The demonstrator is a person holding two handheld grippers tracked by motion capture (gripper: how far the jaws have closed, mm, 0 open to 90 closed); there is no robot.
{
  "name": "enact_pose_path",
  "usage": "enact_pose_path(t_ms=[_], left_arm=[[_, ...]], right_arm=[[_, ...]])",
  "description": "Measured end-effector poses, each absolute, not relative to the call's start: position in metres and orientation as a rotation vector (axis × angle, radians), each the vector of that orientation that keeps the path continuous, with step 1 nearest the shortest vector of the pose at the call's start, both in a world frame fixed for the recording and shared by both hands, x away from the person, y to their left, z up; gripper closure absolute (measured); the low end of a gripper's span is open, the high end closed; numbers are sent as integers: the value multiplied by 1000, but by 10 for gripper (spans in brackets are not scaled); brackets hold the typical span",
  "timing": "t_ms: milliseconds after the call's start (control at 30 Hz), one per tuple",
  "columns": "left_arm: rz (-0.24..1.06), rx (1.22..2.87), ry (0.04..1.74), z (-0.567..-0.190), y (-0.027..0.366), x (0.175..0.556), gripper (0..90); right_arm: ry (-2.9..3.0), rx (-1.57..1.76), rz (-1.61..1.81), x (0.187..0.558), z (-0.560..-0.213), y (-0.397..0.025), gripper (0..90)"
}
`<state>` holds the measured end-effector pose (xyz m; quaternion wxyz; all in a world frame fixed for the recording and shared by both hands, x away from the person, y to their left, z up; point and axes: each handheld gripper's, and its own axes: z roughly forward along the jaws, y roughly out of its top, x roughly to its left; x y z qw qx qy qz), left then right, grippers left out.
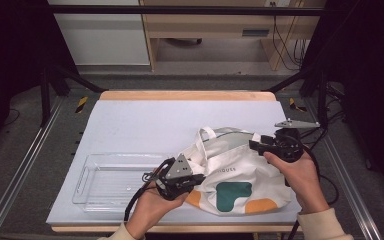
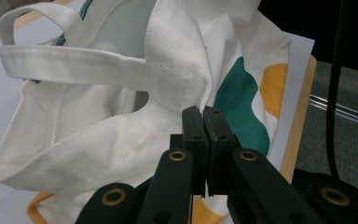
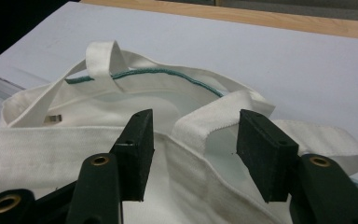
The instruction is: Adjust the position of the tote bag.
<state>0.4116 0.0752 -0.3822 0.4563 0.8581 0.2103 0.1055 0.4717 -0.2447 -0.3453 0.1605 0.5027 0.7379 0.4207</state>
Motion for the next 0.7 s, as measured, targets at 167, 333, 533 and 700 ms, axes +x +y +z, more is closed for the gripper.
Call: enact_pose_path(t_ms=[167, 333, 533, 700], left_arm=[[265, 2120, 527, -381, 75, 413, 891], [273, 2123, 541, -382, 74, 416, 891], [279, 2117, 551, -381, 73, 418, 890], [287, 2111, 562, -380, 72, 420, 889]], right_arm=[[2115, 1410, 1209, 472, -342, -241, 562], [2113, 1320, 1220, 463, -338, -234, 691], [2164, 1215, 1187, 445, -335, -229, 732], [2185, 1157, 1180, 429, -342, -227, 802]])
